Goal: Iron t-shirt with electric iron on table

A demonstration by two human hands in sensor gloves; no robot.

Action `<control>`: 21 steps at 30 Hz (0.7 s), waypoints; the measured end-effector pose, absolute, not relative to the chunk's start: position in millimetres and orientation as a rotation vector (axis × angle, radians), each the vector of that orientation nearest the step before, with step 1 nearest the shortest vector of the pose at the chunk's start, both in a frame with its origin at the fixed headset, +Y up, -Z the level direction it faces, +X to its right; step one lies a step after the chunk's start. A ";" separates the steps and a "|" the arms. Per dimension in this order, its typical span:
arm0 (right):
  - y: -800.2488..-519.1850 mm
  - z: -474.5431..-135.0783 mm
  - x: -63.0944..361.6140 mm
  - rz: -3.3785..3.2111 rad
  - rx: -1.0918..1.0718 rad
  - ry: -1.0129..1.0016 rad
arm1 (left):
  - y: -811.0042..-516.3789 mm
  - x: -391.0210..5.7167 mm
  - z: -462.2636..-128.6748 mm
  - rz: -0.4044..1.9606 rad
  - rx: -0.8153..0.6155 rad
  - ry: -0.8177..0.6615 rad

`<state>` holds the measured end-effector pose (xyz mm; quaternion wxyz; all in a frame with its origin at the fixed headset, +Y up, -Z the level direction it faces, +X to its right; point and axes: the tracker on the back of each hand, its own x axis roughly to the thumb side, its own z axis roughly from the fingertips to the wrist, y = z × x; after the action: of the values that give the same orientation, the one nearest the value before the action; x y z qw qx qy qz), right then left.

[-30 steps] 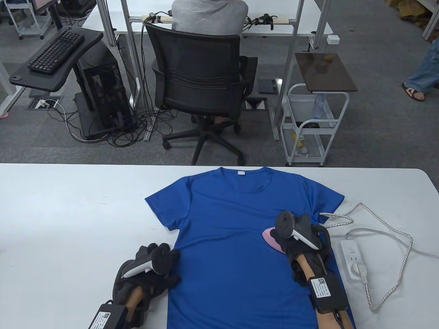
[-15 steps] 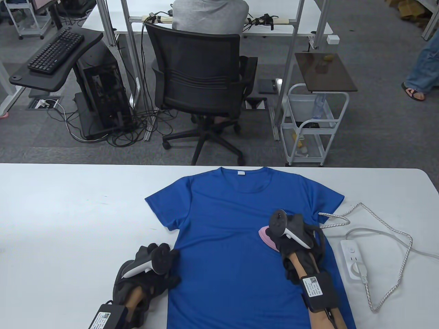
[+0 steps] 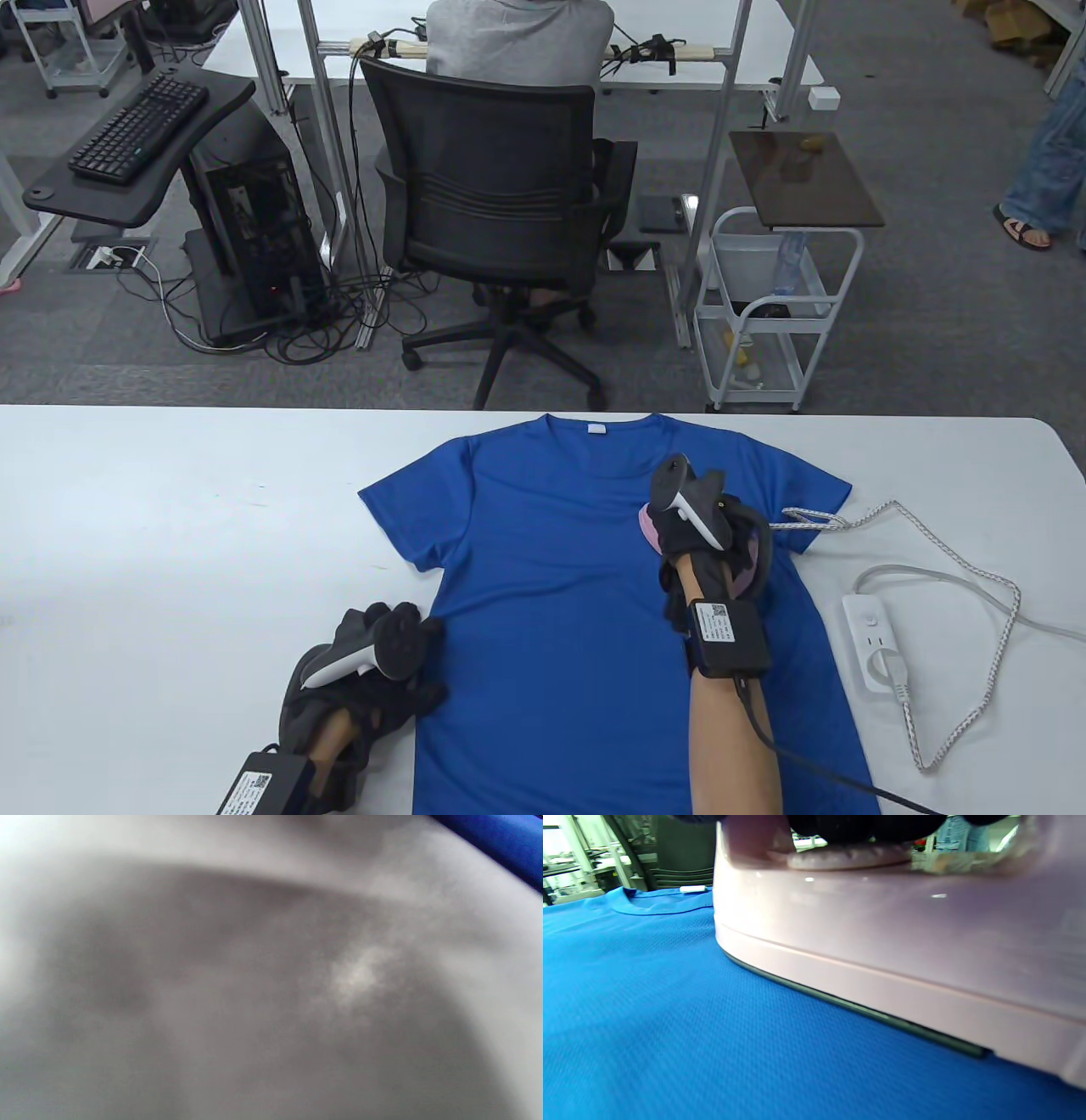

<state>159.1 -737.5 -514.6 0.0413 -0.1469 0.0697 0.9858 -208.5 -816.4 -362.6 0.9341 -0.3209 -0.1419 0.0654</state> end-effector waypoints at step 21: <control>-734.1 -488.5 146.0 3.066 0.018 0.235 | -816.4 -208.4 -363.0 0.144 -0.670 -0.291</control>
<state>146.0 -734.1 -488.5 0.0330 0.0058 0.0765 0.9965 -208.4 -816.4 -363.0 0.9315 -0.3274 -0.1421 0.0704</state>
